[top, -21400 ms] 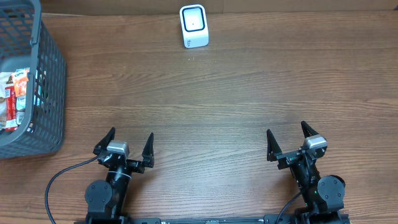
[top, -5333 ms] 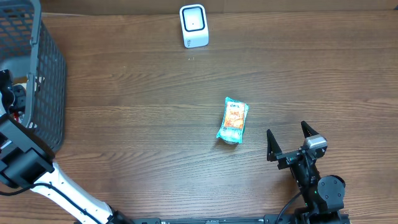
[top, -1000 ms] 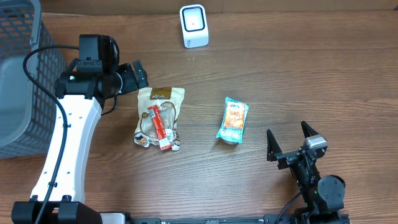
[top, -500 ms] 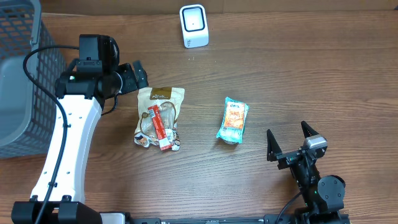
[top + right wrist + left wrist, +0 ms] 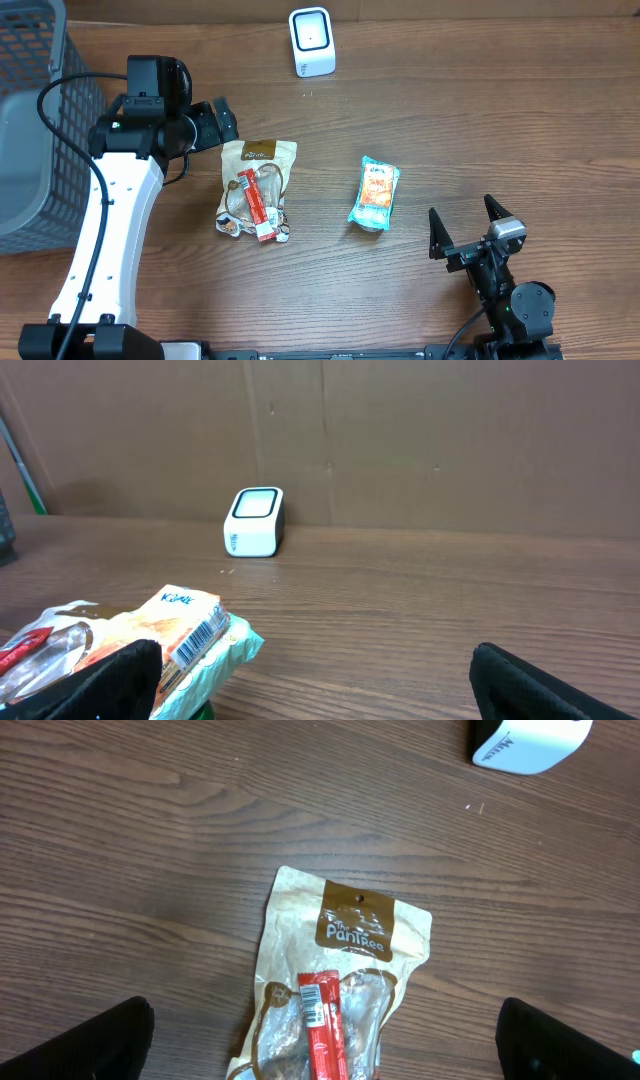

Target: Scan the item barcode

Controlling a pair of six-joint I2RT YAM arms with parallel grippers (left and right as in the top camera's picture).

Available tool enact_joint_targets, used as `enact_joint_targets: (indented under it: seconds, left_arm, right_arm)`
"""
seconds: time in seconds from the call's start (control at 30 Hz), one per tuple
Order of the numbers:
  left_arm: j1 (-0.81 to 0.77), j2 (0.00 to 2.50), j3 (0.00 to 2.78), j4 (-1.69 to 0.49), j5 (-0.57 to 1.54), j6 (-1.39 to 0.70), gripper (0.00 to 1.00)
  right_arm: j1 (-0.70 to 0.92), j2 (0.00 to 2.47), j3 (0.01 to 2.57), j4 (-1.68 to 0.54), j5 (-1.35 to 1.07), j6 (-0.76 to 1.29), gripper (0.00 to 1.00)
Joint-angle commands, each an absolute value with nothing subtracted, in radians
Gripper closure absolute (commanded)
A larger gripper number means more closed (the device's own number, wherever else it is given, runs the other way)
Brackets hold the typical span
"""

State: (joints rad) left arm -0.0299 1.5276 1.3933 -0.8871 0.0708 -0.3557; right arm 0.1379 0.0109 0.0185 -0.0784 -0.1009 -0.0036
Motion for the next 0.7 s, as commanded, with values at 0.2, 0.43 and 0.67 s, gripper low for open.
enact_joint_targets:
  seconds: [0.2, 0.43, 0.67]
  left_arm:
    - [-0.027, 1.521, 1.401, -0.886, 0.068, -0.329, 0.0]
    - [-0.027, 1.521, 1.401, -0.886, 0.068, -0.329, 0.0]
    - [-0.027, 1.521, 1.401, -0.886, 0.068, -0.329, 0.0]
  right_arm:
    - [0.134, 0.003, 0.008, -0.074, -0.106, -0.005, 0.0]
    - [0.134, 0.003, 0.008, -0.058, -0.125, -0.004, 0.0]
    - [0.134, 0.003, 0.008, 0.056, -0.161, 0.0, 0.0]
